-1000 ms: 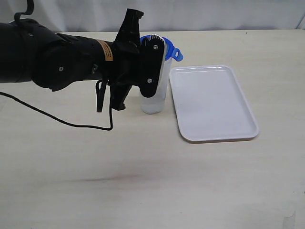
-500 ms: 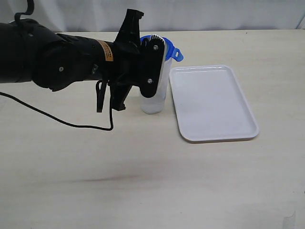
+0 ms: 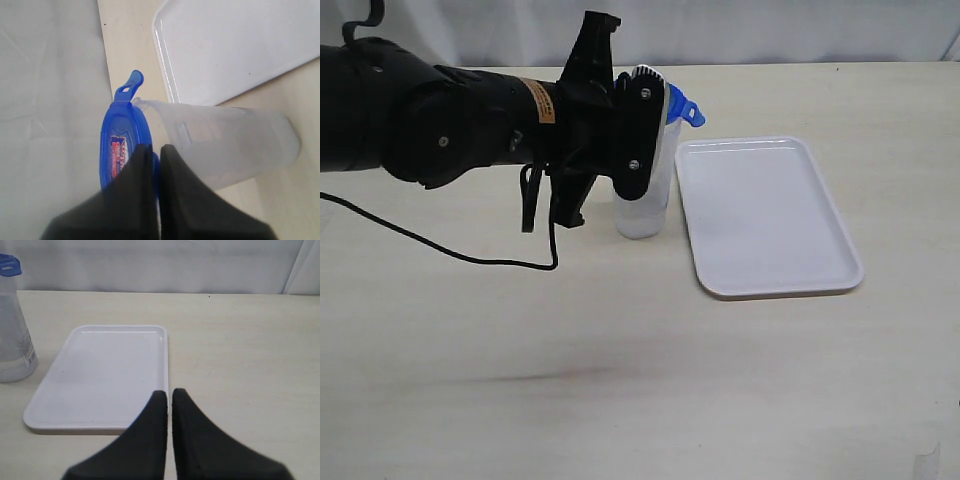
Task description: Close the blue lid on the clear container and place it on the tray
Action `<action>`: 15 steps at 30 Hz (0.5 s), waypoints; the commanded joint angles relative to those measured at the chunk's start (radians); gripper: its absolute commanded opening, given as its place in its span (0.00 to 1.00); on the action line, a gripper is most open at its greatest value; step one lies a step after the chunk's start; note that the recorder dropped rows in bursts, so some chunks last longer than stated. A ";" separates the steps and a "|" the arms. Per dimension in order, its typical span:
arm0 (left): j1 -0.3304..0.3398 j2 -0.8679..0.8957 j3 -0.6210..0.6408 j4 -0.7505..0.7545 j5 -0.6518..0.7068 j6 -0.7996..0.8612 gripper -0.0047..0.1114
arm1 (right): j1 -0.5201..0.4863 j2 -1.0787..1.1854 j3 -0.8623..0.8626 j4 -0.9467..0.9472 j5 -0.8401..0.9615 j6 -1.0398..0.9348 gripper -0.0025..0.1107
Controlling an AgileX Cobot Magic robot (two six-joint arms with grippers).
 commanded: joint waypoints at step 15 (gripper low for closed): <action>-0.010 -0.011 -0.008 -0.013 0.007 -0.008 0.04 | -0.006 -0.004 0.002 0.001 -0.003 -0.006 0.06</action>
